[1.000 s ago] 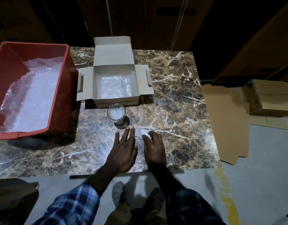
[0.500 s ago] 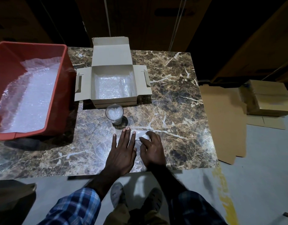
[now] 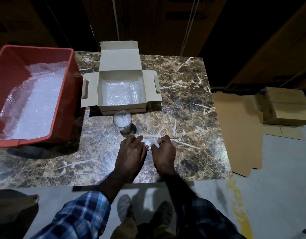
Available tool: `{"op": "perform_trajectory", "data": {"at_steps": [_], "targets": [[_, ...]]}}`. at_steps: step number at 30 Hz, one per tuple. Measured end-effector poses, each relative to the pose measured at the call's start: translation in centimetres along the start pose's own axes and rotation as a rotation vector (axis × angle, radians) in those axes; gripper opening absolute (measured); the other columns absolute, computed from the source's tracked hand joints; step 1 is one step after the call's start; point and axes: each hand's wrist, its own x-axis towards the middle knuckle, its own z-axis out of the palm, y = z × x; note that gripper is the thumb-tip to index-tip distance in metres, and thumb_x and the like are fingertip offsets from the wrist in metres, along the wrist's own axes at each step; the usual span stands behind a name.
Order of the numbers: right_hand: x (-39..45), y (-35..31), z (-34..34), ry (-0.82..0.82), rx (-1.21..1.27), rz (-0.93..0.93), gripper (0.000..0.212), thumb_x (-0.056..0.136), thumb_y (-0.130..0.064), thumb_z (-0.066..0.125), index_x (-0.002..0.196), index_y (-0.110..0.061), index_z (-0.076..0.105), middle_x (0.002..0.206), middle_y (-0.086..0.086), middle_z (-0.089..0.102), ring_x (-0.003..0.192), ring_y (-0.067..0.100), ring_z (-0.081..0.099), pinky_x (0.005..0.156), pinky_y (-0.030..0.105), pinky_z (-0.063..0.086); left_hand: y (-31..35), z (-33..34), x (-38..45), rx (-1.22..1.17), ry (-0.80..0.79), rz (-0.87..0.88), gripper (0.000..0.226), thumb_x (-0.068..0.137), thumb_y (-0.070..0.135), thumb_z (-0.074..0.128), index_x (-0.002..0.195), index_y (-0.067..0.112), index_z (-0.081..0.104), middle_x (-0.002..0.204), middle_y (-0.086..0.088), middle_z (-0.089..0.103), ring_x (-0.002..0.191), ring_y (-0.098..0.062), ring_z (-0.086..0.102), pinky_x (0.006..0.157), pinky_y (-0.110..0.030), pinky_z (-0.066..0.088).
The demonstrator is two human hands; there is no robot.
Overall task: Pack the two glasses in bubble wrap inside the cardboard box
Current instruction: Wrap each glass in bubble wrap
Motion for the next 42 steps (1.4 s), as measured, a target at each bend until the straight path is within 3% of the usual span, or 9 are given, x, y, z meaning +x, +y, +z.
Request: {"op": "perform_trajectory", "data": {"at_steps": [4, 6, 9, 13, 18, 27, 30, 34, 42], "targets": [[0.1, 0.4, -0.6, -0.033, 0.105, -0.083, 0.023, 0.076, -0.009, 0.069, 0.083, -0.025, 0.054, 0.069, -0.013, 0.058, 0.069, 0.026, 0.062, 0.065, 0.045, 0.054, 0.4, -0.6, 0.6, -0.248, -0.029, -0.133, 0.022, 0.097, 0.028, 0.049, 0.086, 0.012, 0.06, 0.083, -0.005, 0.06, 0.09, -0.024, 0.049, 0.074, -0.042, 0.045], [0.3, 0.6, -0.7, -0.09, 0.162, -0.124, 0.02, 0.077, -0.017, 0.069, 0.084, -0.029, 0.055, 0.073, -0.009, 0.065, 0.072, 0.024, 0.066, 0.066, 0.047, 0.055, 0.4, -0.5, 0.6, -0.391, -0.046, -0.207, 0.01, 0.094, 0.02, 0.061, 0.103, 0.015, 0.058, 0.095, -0.004, 0.059, 0.095, -0.024, 0.054, 0.076, -0.04, 0.047], [0.3, 0.5, -0.6, -0.155, 0.239, -0.175, 0.021, 0.078, -0.013, 0.069, 0.085, -0.032, 0.062, 0.081, -0.005, 0.07, 0.077, 0.019, 0.069, 0.068, 0.048, 0.057, 0.2, -0.3, 1.0, -0.537, -0.046, -0.261, 0.032, 0.089, 0.014, 0.07, 0.119, 0.02, 0.063, 0.109, 0.002, 0.068, 0.103, -0.02, 0.061, 0.085, -0.037, 0.05], [-0.7, 0.3, -0.6, -0.14, 0.236, -0.208, 0.036, 0.08, 0.008, 0.059, 0.099, -0.022, 0.064, 0.086, -0.006, 0.07, 0.08, 0.006, 0.067, 0.07, 0.03, 0.056, -0.2, -0.2, 1.2, -0.599, -0.001, -0.28, 0.022, 0.085, 0.009, 0.073, 0.104, 0.02, 0.075, 0.097, 0.008, 0.07, 0.091, -0.011, 0.062, 0.08, -0.028, 0.048], [-1.6, 2.0, 0.0, -0.039, 0.058, -0.396, 0.022, 0.083, 0.0, 0.065, 0.093, -0.02, 0.068, 0.089, -0.002, 0.072, 0.084, 0.02, 0.068, 0.072, 0.037, 0.055, -0.6, 0.0, 1.0, -0.576, 0.002, -0.318, 0.015, 0.081, 0.012, 0.078, 0.092, 0.022, 0.08, 0.084, 0.009, 0.066, 0.082, -0.001, 0.06, 0.07, -0.014, 0.042], [-1.8, 2.6, 0.0, 0.075, -0.048, -0.599, 0.023, 0.075, 0.009, 0.065, 0.09, -0.007, 0.071, 0.089, 0.007, 0.071, 0.083, 0.026, 0.059, 0.075, 0.031, 0.046, -1.7, -2.1, 1.6, -0.775, -0.19, -0.453, 0.024, 0.093, 0.004, 0.062, 0.093, 0.021, 0.079, 0.089, 0.0, 0.076, 0.076, -0.008, 0.065, 0.069, -0.015, 0.047], [-1.9, 2.6, 0.3, 0.097, -0.051, -0.605, 0.017, 0.076, 0.002, 0.066, 0.088, -0.008, 0.072, 0.089, 0.005, 0.07, 0.084, 0.022, 0.054, 0.075, 0.03, 0.045, -2.4, -1.9, 1.3, -0.693, -0.224, -0.356, 0.015, 0.093, 0.017, 0.069, 0.106, 0.02, 0.078, 0.088, 0.013, 0.073, 0.08, 0.0, 0.067, 0.075, -0.019, 0.049], [-1.8, 2.8, 0.7, 0.043, -0.041, -0.518, 0.016, 0.08, -0.004, 0.065, 0.091, -0.012, 0.075, 0.096, 0.002, 0.071, 0.089, 0.021, 0.056, 0.081, 0.024, 0.041, -2.2, -1.5, 1.2, -0.494, -0.18, -0.238, 0.025, 0.092, 0.012, 0.07, 0.117, 0.01, 0.073, 0.101, 0.001, 0.069, 0.094, -0.013, 0.064, 0.082, -0.015, 0.044], [-0.6, 0.6, 0.4, -0.224, -0.007, -0.28, 0.018, 0.086, -0.031, 0.073, 0.083, -0.015, 0.068, 0.081, 0.002, 0.062, 0.081, 0.019, 0.055, 0.071, 0.032, 0.041, -0.5, -1.5, 1.1, -0.427, -0.139, -0.232, 0.01, 0.091, 0.001, 0.061, 0.087, 0.01, 0.061, 0.09, -0.003, 0.054, 0.078, -0.019, 0.055, 0.067, -0.037, 0.046]]}}
